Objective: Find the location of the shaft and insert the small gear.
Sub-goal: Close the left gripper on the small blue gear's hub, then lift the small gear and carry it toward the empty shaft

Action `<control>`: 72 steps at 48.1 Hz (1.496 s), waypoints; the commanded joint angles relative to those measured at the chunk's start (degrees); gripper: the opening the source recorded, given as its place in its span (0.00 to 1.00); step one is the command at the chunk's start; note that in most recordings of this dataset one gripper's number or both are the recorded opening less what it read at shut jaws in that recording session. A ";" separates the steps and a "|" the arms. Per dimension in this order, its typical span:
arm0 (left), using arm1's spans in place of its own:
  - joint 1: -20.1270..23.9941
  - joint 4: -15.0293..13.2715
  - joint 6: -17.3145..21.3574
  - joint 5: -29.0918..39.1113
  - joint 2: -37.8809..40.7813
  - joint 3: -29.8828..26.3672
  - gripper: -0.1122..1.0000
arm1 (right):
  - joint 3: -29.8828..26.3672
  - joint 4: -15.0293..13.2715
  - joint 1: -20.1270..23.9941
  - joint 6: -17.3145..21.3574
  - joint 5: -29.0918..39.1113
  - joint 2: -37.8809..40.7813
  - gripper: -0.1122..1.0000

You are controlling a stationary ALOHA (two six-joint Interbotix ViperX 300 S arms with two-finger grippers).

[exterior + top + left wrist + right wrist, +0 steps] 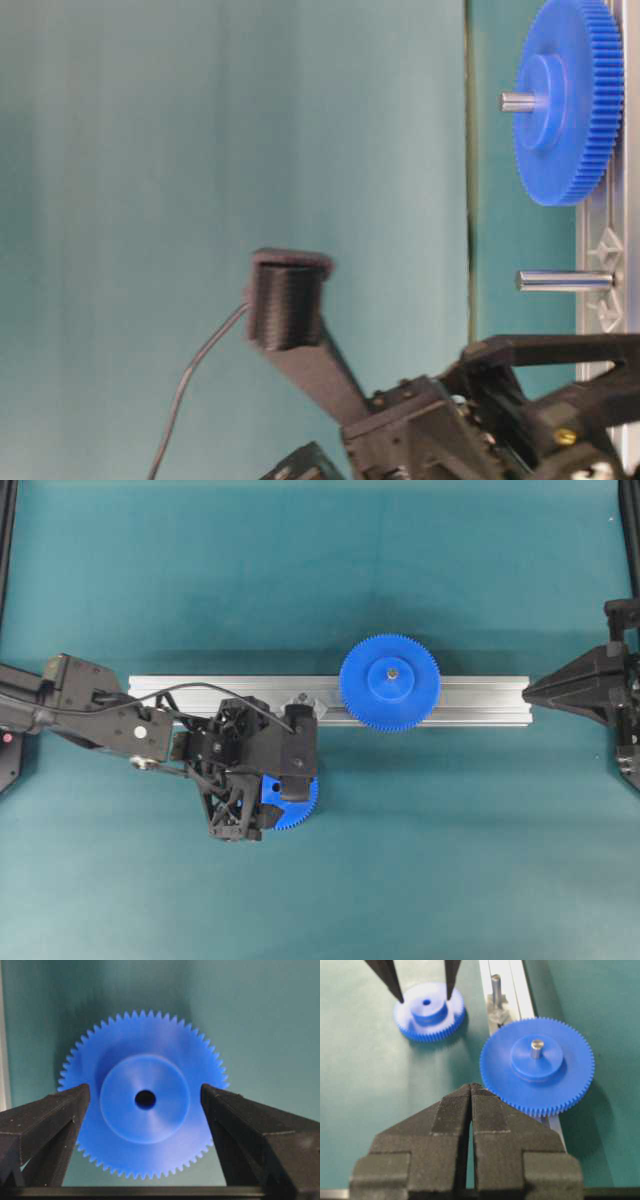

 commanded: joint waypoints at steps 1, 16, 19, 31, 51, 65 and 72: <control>-0.35 0.18 0.26 0.26 -0.79 -1.32 0.94 | -0.44 -0.09 -0.09 0.44 0.09 0.00 0.12; -0.88 0.18 0.26 0.35 0.88 -1.23 0.94 | -0.35 -0.09 -0.09 0.44 0.70 -0.35 0.12; -0.97 0.18 0.26 0.35 1.05 -1.23 0.94 | -0.26 -0.09 0.00 0.44 0.70 -0.35 0.12; -0.97 0.18 0.18 0.35 1.76 -1.14 0.94 | -0.26 -0.09 -0.09 0.44 0.70 -0.35 0.12; -0.97 0.18 0.35 5.54 1.76 -1.85 0.88 | 0.09 -0.09 -0.09 0.44 0.70 -0.35 0.12; -0.97 0.18 0.44 5.62 1.76 -2.46 0.69 | 0.00 -0.09 -0.09 0.53 0.62 -0.35 0.12; -0.97 0.18 0.35 5.54 1.76 -2.55 0.69 | 0.09 -0.09 -0.09 0.44 0.70 -0.35 0.12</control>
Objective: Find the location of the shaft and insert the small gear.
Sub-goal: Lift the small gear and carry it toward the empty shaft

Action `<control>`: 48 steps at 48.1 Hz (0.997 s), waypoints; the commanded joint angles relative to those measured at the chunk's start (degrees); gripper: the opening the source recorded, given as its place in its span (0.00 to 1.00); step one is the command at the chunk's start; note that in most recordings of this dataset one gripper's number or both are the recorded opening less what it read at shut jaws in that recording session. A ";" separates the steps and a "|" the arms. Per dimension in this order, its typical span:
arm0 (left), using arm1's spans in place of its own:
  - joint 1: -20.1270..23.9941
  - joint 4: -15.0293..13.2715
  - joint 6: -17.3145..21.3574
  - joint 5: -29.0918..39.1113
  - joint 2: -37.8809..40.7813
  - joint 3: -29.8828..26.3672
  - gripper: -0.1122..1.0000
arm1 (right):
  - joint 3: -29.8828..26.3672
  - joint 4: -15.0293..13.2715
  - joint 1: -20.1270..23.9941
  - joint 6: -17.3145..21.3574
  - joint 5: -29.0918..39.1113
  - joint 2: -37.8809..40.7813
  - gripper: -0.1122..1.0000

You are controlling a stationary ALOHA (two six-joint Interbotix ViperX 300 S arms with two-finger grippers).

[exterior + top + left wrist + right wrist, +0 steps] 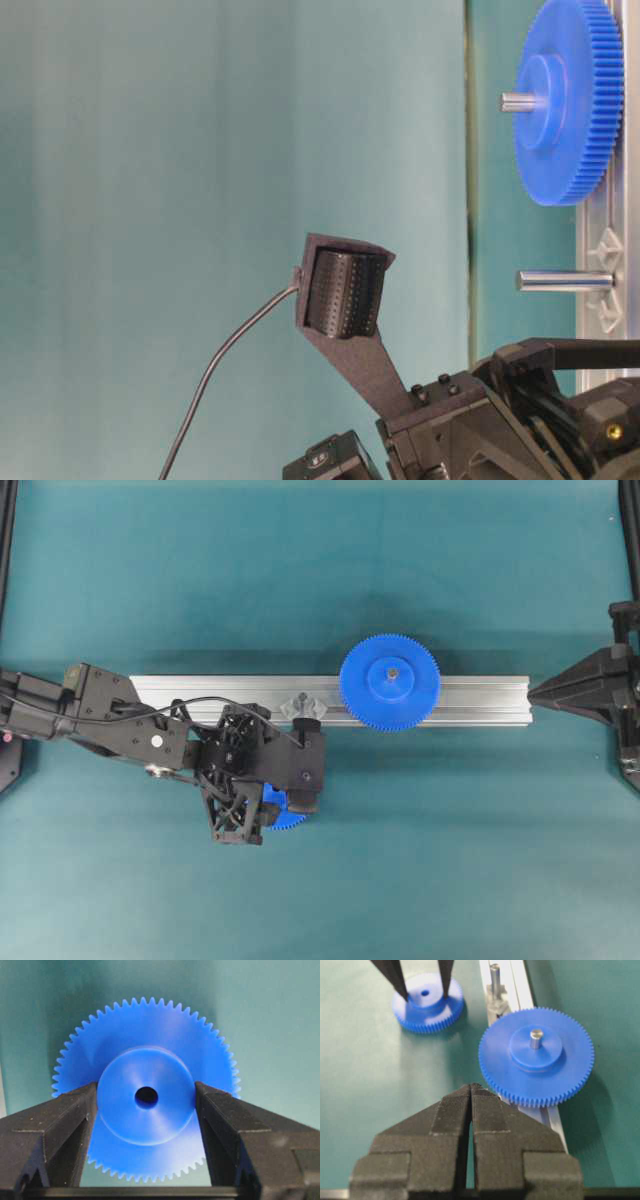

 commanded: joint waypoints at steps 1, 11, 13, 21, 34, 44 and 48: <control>-0.18 0.18 0.00 -0.18 -0.53 -0.70 0.69 | -0.62 -0.09 -0.09 0.44 -0.26 0.26 0.12; -0.18 0.18 0.00 -0.09 -1.85 -1.76 0.69 | -0.44 -0.09 -0.09 0.44 -0.35 0.09 0.12; -0.18 0.18 0.00 -0.09 -2.46 -2.02 0.69 | -0.44 -0.09 -0.18 0.44 -0.26 0.00 0.12; -0.09 0.18 0.09 2.99 -4.92 -3.43 0.69 | -0.26 -0.09 -0.09 0.53 -0.26 -0.44 0.12; 1.41 0.18 4.92 12.92 -10.46 -6.86 0.69 | -0.26 -0.09 -0.09 0.53 -0.26 -1.41 0.12; 5.19 0.18 9.67 13.54 -14.50 -9.05 0.69 | -0.26 -0.09 -0.18 0.53 -0.35 -1.41 0.12; 6.77 0.26 10.28 13.45 -15.03 -9.32 0.69 | -0.26 -0.09 -0.09 0.53 -0.44 -1.49 0.12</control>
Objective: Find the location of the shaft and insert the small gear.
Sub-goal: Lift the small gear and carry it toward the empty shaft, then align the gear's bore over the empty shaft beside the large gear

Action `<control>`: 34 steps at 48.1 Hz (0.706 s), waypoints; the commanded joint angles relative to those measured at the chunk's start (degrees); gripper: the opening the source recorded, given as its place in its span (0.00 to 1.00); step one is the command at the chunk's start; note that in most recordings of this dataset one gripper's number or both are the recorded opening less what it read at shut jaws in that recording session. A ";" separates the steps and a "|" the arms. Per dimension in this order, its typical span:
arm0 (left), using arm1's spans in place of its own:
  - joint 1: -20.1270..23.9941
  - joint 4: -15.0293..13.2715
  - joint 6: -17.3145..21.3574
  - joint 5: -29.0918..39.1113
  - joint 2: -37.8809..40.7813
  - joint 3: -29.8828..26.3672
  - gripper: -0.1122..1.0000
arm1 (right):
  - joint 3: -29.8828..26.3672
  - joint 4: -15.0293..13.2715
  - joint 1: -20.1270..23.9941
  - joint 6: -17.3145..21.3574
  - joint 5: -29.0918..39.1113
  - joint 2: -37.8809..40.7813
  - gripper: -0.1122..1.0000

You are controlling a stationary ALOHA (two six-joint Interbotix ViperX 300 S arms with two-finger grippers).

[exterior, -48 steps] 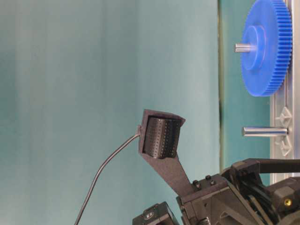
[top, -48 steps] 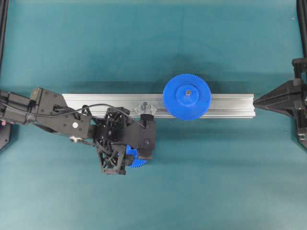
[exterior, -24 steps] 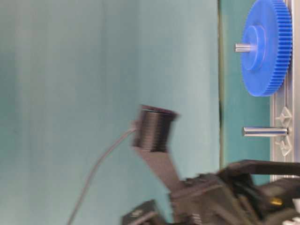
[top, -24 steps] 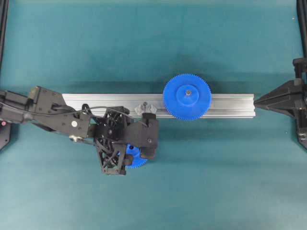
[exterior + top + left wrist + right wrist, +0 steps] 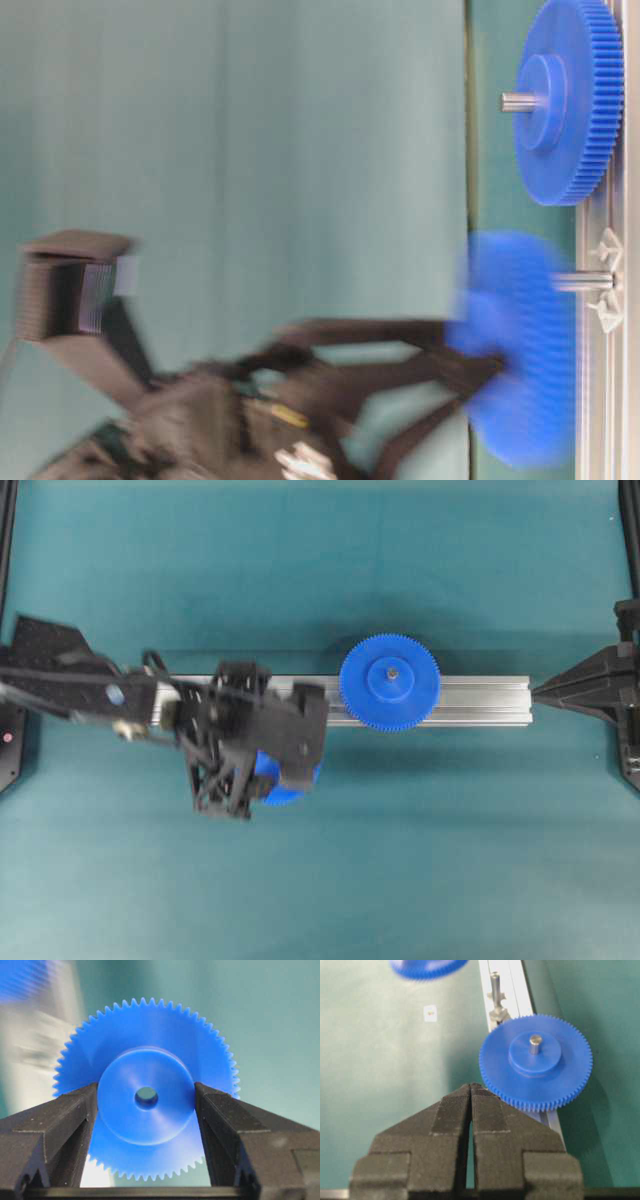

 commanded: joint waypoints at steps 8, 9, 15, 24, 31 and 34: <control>3.60 0.26 2.64 -0.26 -1.85 -1.41 0.69 | -0.44 -0.09 -0.09 0.53 -0.44 0.00 0.12; 3.87 0.26 2.99 -0.35 -1.85 -1.41 0.69 | -0.44 -0.09 -0.09 0.53 -0.53 -0.09 0.12; 5.10 0.26 5.10 -1.05 -0.70 -1.58 0.69 | -0.26 -0.09 -0.09 0.53 -0.53 -0.44 0.12; 6.06 0.26 5.89 -3.60 2.02 -1.67 0.69 | 0.00 -0.09 -0.09 0.53 -0.44 -0.88 0.12; 6.06 0.26 6.06 -5.19 4.13 -1.58 0.69 | 0.09 -0.09 -0.09 0.53 -0.44 -1.05 0.12; 6.24 0.26 6.33 -5.45 4.92 -1.58 0.69 | 0.09 -0.09 0.00 0.53 -0.44 -1.05 0.12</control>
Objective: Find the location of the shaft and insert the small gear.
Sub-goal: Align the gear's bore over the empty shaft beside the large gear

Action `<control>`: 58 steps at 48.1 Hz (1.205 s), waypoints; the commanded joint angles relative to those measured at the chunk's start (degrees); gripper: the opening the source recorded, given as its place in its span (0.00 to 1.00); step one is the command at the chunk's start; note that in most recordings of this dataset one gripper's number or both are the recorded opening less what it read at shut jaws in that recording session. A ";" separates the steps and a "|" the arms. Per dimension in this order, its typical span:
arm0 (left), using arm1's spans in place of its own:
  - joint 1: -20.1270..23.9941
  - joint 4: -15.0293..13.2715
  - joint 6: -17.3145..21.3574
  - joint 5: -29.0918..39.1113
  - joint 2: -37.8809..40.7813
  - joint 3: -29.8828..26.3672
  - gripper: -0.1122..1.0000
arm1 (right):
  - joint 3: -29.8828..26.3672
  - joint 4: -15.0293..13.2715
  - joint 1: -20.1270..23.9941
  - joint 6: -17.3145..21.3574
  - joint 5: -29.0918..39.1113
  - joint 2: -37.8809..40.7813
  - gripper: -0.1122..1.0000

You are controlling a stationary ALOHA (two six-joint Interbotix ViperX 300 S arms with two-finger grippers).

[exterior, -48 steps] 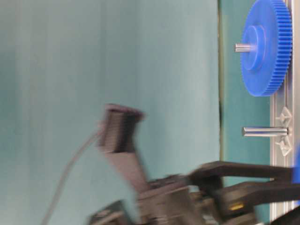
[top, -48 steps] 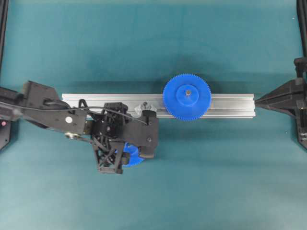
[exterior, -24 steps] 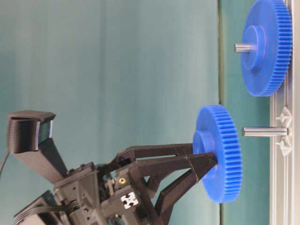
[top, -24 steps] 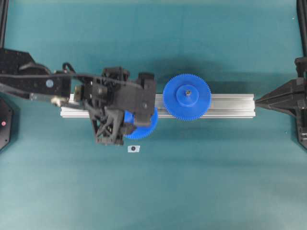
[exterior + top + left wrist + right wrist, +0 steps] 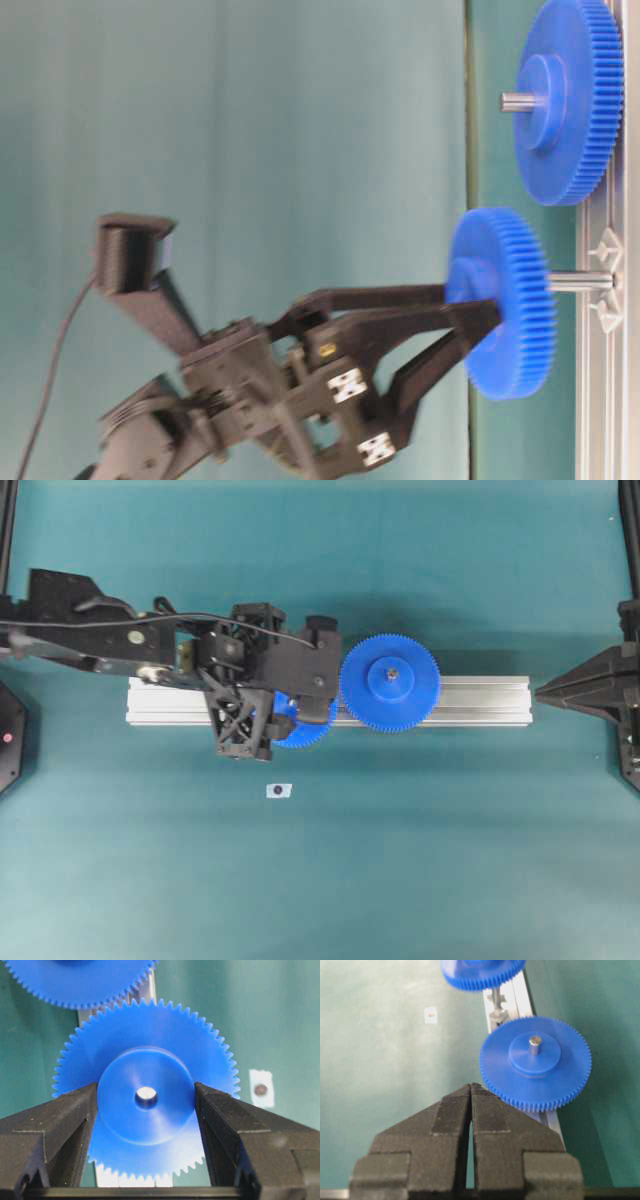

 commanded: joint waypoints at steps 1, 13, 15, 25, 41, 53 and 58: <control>0.26 0.18 0.44 -1.05 0.18 -1.41 0.69 | -0.53 0.00 -0.18 0.62 -0.44 0.18 0.12; 0.88 0.18 2.55 -1.14 1.49 -1.49 0.69 | -0.35 0.00 -0.18 0.53 -0.26 -0.44 0.12; 0.97 0.18 2.81 -1.23 1.58 -1.49 0.69 | -0.35 0.00 -0.26 0.53 -0.18 -0.53 0.12; 1.85 0.18 3.08 -0.70 1.32 -1.32 0.69 | -0.26 0.00 -0.53 0.62 -0.26 -0.88 0.12; 3.25 0.18 3.87 0.79 1.23 -1.05 0.69 | -0.26 0.00 -0.53 0.62 -0.18 -0.88 0.12; 4.57 0.18 4.75 2.55 1.14 -1.14 0.69 | -0.26 0.00 -0.44 0.62 -0.18 -0.88 0.12; 4.57 0.26 4.75 3.08 1.23 -0.88 0.69 | -0.18 0.00 -0.53 0.62 -0.18 -0.88 0.12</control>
